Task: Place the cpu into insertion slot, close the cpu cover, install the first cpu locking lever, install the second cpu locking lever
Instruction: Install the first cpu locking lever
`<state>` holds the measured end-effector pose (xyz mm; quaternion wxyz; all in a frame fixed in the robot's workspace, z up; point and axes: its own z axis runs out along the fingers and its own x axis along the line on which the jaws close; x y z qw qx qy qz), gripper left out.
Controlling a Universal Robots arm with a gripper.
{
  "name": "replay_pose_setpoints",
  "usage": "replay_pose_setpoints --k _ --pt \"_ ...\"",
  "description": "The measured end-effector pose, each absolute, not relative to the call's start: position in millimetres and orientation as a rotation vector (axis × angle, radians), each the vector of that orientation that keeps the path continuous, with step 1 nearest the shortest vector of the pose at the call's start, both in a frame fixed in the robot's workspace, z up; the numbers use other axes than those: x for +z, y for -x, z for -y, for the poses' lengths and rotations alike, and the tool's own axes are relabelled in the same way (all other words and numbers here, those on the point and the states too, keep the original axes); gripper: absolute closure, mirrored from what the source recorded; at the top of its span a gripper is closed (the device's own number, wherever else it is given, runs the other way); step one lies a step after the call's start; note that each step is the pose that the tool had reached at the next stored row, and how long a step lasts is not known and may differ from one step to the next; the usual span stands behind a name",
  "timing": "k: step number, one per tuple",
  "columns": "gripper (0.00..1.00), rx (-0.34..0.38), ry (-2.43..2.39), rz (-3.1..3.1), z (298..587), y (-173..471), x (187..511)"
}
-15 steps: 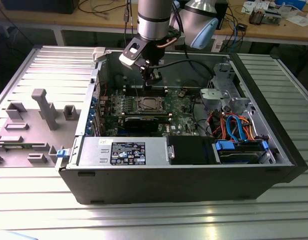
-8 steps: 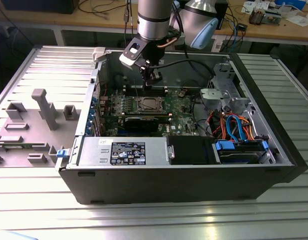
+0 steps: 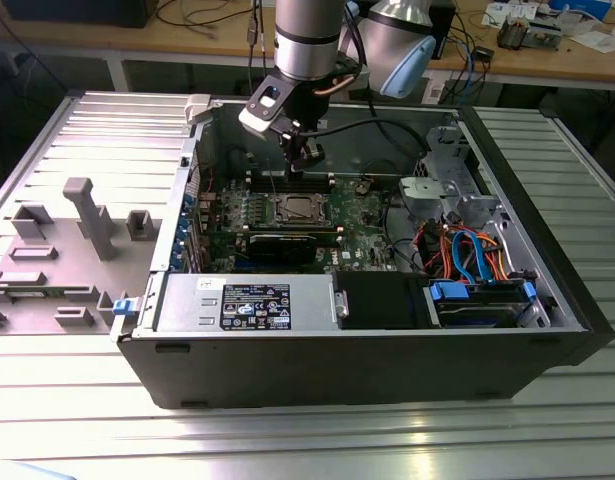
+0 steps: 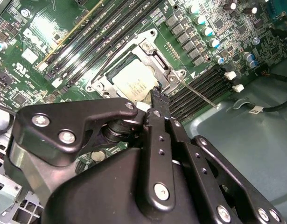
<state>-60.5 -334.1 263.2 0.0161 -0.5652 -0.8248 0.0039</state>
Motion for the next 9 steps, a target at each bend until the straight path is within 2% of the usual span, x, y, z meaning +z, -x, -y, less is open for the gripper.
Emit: replay_pose_setpoints --k 9 --pt "0.89 0.013 1.739 2.577 334.1 60.5 263.2"
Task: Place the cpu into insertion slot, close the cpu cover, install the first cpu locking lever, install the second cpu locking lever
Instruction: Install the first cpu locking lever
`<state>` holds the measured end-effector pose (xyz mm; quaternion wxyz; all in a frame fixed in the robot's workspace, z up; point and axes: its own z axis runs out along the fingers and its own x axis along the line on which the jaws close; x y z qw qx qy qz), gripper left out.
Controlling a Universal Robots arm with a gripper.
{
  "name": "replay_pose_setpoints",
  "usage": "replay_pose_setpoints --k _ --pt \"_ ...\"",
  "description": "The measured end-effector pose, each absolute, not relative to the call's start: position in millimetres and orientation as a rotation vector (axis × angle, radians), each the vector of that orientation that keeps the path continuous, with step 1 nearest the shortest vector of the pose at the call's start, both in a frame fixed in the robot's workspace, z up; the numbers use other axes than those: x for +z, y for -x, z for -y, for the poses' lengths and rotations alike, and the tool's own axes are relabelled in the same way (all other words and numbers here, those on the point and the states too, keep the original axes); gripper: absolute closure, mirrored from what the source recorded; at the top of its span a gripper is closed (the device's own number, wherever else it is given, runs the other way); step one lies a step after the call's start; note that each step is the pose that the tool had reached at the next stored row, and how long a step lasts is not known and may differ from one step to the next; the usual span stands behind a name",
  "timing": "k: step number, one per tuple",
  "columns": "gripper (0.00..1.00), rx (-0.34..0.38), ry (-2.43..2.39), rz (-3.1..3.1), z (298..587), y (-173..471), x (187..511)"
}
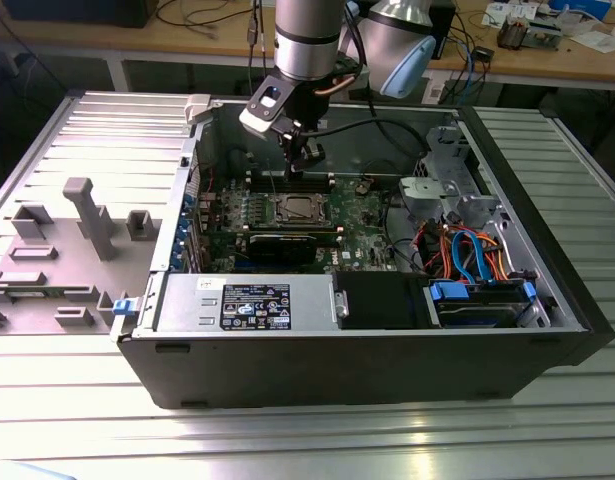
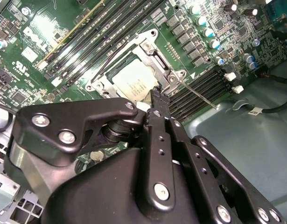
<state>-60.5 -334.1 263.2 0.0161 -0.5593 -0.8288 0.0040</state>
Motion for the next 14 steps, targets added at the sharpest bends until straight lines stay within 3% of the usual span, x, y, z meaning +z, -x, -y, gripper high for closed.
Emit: replay_pose_setpoints --k 14 --pt "0.89 0.013 1.704 2.601 334.1 60.5 263.2"
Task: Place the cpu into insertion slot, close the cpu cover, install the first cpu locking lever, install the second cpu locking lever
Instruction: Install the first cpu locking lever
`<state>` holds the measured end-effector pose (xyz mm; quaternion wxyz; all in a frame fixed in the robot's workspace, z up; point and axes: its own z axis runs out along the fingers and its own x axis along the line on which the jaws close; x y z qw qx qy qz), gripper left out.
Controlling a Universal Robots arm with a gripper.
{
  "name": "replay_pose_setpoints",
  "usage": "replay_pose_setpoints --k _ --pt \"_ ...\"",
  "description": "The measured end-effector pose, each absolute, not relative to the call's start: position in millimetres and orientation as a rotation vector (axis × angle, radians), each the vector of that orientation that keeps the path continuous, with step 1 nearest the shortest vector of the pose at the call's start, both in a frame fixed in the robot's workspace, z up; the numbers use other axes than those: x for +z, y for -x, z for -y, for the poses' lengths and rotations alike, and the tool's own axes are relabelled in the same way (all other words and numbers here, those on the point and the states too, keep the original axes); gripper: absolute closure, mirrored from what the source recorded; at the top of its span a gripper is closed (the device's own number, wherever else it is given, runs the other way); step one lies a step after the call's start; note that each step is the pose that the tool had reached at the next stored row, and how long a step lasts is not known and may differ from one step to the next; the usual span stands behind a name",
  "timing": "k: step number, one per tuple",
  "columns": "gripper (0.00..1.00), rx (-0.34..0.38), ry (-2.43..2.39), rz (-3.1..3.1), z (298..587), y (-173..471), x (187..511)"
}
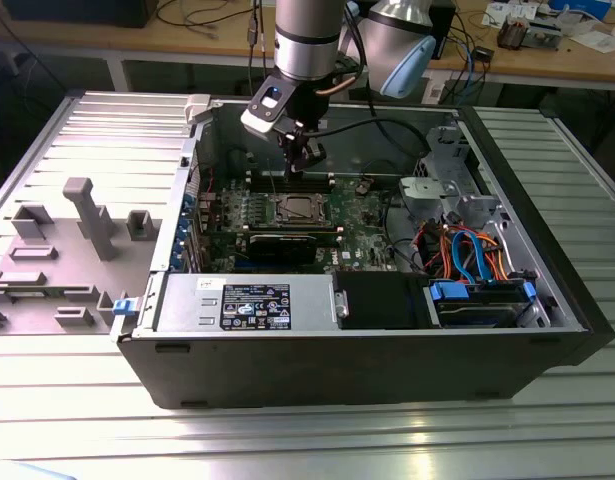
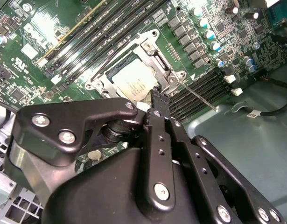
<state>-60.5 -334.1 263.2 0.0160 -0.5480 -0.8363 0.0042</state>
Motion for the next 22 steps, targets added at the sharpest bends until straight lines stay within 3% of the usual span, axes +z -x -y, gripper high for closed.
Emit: replay_pose_setpoints --k 22 --pt "0.89 0.014 1.684 2.614 334.1 60.5 263.2"
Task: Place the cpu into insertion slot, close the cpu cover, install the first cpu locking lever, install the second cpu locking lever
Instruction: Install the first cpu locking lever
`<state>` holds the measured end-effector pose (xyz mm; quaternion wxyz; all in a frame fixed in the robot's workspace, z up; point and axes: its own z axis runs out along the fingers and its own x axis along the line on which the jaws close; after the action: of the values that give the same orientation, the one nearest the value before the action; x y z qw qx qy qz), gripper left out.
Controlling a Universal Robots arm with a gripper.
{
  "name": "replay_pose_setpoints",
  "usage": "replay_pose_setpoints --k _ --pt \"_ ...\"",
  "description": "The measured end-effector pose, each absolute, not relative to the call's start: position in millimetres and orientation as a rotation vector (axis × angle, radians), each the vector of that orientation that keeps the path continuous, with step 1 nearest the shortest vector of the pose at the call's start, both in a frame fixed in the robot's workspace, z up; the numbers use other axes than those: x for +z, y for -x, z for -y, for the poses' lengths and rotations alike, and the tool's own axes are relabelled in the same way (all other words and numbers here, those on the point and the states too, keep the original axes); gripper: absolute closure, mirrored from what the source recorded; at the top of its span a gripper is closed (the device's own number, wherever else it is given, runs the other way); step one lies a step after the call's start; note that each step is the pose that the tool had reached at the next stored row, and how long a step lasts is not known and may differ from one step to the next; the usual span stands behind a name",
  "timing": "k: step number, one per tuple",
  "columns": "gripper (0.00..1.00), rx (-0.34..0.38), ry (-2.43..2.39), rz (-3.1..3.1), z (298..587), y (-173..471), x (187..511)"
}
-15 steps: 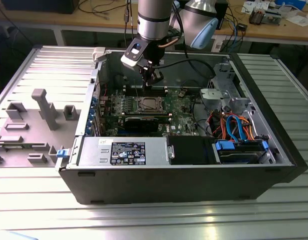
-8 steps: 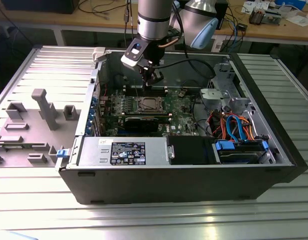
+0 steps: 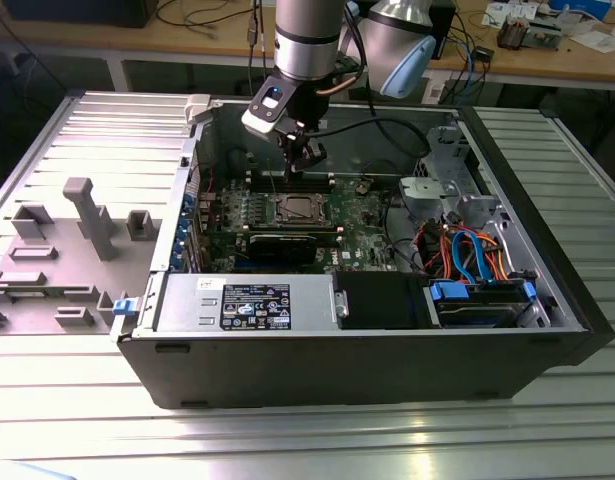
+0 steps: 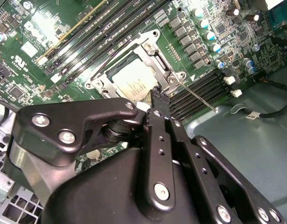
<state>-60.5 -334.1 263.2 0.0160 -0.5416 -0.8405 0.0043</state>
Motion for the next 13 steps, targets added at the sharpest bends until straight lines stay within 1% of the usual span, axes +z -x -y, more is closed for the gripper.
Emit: replay_pose_setpoints --k 13 --pt "0.89 0.014 1.673 2.621 334.1 60.2 263.2"
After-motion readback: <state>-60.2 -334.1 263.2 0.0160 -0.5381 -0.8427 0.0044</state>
